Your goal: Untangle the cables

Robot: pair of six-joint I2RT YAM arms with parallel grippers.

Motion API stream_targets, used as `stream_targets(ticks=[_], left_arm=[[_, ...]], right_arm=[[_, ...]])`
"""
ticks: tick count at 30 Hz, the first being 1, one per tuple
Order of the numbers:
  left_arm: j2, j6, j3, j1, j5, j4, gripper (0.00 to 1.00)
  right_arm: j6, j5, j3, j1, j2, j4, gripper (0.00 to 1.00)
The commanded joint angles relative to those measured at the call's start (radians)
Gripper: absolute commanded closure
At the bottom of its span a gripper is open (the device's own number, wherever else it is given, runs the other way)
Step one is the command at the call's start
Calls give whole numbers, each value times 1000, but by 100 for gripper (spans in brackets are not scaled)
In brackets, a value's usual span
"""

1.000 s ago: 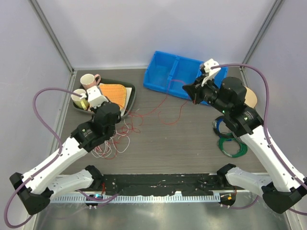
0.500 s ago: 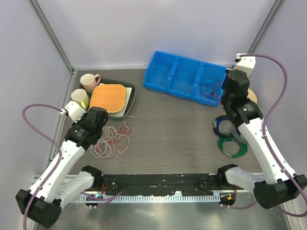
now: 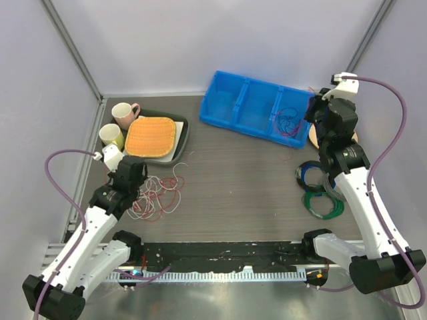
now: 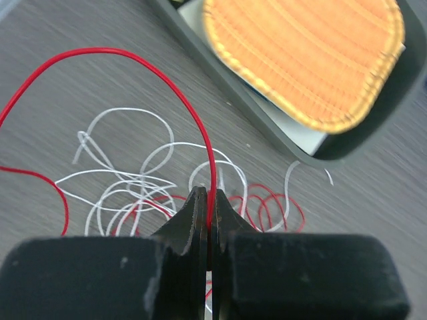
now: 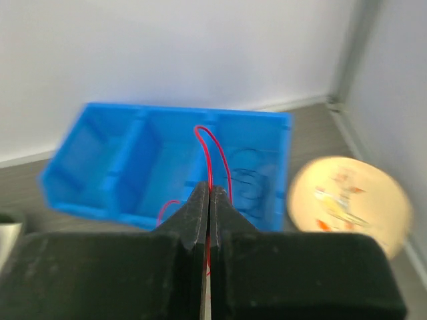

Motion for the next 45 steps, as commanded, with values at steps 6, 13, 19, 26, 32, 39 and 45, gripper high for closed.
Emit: stream_targets(ticks=[6,13,19,26,32,39,45], left_arm=[[-70,135,-29,4,249,179,100],[-106,138,-45,4,286,189,100],[-111,140,-58,4,286,199,100],[-111,141,-55,4,281,199,100],[-100,144,-56,4,284,212,100],[-79,146,-47,2,289,215,100],[-84,149,-42,4,292,211,100]], right_arm=[[198,-646,150,3,126,240,99],[188,-494,322,2,339,320,99],[114,-408,504,2,590,321,99],[99,-317,537,3,710,332,99],[77,-279,538,2,750,341,99],[71,-279,546,3,857,332,99],[74,-305,549,6,887,278,75]])
